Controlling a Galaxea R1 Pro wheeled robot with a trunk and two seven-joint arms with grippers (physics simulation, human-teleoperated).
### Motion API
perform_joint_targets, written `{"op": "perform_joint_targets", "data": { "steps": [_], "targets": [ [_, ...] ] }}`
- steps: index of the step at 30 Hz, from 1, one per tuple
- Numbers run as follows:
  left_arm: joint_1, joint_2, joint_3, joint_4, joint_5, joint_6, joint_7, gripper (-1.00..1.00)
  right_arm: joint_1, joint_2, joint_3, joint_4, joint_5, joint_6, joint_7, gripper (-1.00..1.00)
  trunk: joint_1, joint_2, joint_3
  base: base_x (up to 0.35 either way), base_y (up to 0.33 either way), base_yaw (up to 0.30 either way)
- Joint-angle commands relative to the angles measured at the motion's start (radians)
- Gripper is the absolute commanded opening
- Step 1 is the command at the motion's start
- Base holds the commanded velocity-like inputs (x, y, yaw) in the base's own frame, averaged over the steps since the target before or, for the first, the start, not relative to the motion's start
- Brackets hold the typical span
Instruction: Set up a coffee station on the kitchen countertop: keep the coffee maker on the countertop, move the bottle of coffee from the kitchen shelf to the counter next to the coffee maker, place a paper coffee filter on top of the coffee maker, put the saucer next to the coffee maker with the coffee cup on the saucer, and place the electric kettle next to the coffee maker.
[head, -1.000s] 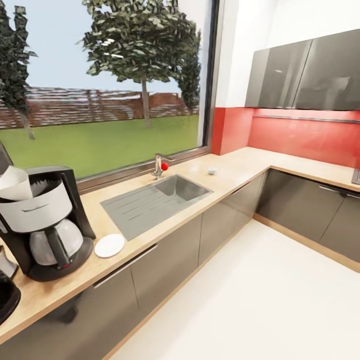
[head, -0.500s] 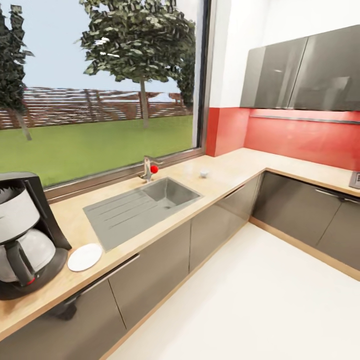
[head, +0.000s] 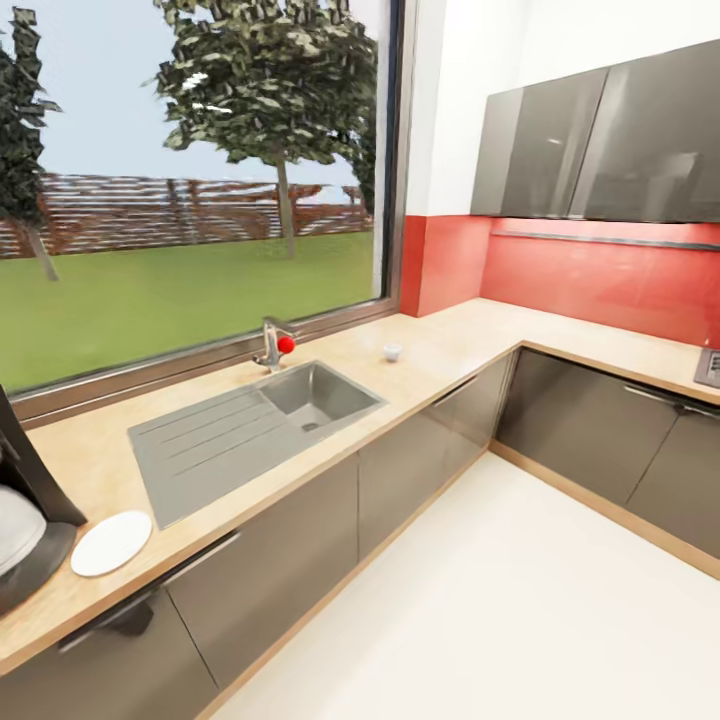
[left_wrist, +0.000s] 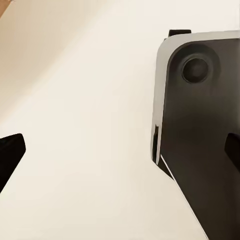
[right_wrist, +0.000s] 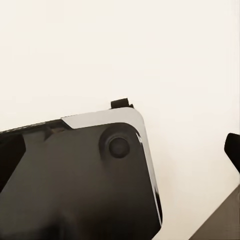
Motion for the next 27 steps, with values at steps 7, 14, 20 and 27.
{"op": "perform_joint_targets", "data": {
  "steps": [7,14,20,27],
  "targets": [
    [-0.001,-0.001,-0.007,0.000,0.007,-0.002,0.005,1.00,-0.001,-0.004,-0.010,0.001,0.005,-0.003,0.005,1.00,0.001,-0.002,-0.002,0.190,-0.243,0.000],
    [-0.001,0.000,-0.005,0.000,0.009,-0.002,0.005,1.00,-0.001,-0.005,-0.010,0.001,0.005,-0.003,0.004,1.00,0.001,-0.002,-0.002,0.187,-0.243,0.002],
    [-0.001,0.002,-0.006,0.000,0.009,-0.002,0.005,1.00,-0.001,-0.002,-0.007,0.002,0.006,-0.003,0.003,1.00,0.001,-0.002,0.001,0.186,-0.243,0.170],
    [-0.001,0.002,-0.006,0.000,0.009,-0.002,0.005,1.00,-0.001,-0.001,-0.007,0.002,0.007,-0.003,0.003,1.00,0.001,-0.002,0.004,0.186,-0.243,0.223]
  ]
}}
